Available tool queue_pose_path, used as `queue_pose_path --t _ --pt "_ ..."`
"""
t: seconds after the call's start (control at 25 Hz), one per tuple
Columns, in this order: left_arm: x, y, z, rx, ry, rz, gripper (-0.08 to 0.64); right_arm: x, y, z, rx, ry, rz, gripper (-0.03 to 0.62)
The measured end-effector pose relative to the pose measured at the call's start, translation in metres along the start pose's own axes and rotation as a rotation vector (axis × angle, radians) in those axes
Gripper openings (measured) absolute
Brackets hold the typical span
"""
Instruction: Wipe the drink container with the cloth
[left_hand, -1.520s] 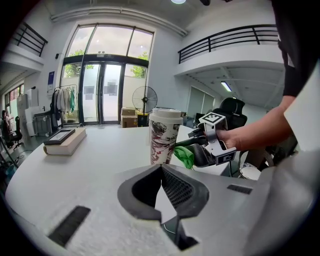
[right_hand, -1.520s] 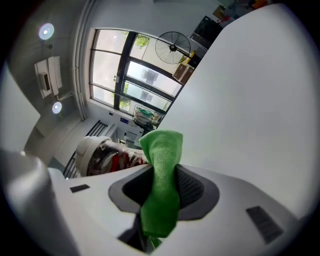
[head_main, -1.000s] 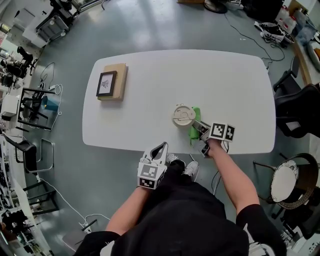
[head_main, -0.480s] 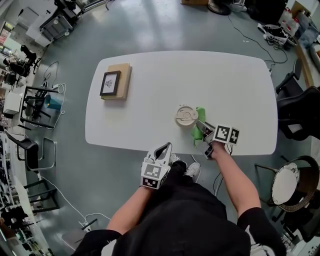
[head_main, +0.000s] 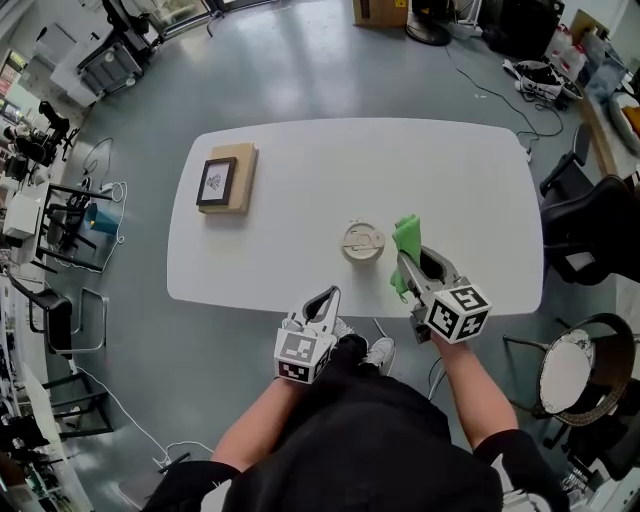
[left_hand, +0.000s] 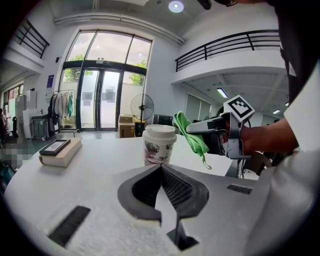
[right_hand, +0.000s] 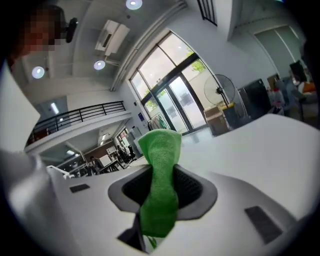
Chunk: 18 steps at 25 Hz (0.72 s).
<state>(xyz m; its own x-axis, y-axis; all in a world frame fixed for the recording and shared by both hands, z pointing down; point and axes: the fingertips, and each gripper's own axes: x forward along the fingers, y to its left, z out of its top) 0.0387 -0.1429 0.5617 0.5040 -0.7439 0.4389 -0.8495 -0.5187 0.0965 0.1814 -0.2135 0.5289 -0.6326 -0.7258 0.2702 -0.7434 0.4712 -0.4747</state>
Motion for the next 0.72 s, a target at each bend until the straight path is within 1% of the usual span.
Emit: queue_pose_path --t 0.12,0.24,0.32,0.4,0.48,0.56,0.72 --pt "0.000 0.001 0.008 0.000 -0.015 0.002 0.014 -0.016 0.019 0.015 -0.183 -0.046 -0.013 0.132" --pt "-0.002 0.004 0.013 -0.003 -0.025 0.013 0.014 -0.028 0.046 0.019 -0.367 -0.065 -0.005 0.132" --pt "-0.004 0.007 0.019 -0.005 -0.042 0.023 0.014 -0.034 0.063 0.021 -0.462 -0.076 0.003 0.132" --pt "-0.007 0.008 0.025 -0.003 -0.061 0.026 0.014 -0.037 0.076 0.025 -0.536 -0.091 -0.005 0.130" --pt "-0.010 0.007 0.027 0.005 -0.072 0.018 0.014 -0.040 0.082 0.025 -0.572 -0.101 -0.019 0.127" --pt "-0.016 0.004 0.029 0.009 -0.081 0.015 0.014 -0.044 0.088 0.022 -0.579 -0.115 -0.024 0.120" --pt "-0.030 0.008 0.050 0.024 -0.124 0.037 0.014 -0.049 0.103 0.028 -0.605 -0.138 -0.042 0.115"
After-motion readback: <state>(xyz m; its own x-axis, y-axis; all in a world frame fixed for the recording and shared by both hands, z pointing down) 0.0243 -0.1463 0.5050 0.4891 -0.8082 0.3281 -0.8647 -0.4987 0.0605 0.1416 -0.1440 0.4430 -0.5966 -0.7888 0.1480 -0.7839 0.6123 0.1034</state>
